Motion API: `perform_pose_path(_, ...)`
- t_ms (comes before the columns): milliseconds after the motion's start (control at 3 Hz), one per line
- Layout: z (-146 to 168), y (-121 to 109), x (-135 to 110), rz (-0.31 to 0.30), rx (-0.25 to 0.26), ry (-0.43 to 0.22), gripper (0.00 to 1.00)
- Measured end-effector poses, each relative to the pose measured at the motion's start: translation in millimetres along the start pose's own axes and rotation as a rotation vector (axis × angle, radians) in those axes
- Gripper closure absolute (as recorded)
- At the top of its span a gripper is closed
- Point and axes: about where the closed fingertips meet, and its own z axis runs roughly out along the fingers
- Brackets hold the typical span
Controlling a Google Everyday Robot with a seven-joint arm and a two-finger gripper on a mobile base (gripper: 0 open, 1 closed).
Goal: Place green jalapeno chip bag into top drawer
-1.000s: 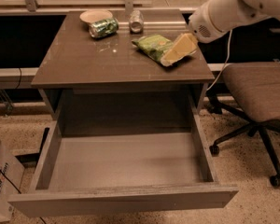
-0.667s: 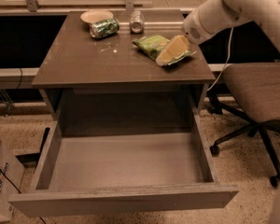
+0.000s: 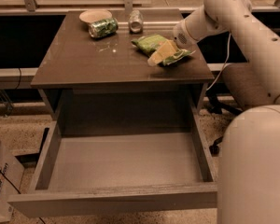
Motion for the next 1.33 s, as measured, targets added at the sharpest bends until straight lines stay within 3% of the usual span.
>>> perform_pose_path(333, 16, -10, 7, 0.047, -0.018, -0.008, 0.16)
perform_pose_path(667, 15, -13, 12, 0.062, -0.010, -0.022, 0.39)
perform_pose_path(1000, -8, -4, 15, 0.049, 0.023, -0.036, 0.70)
perform_pose_path(1333, -22, 9, 18, 0.034, 0.033, -0.039, 0.94)
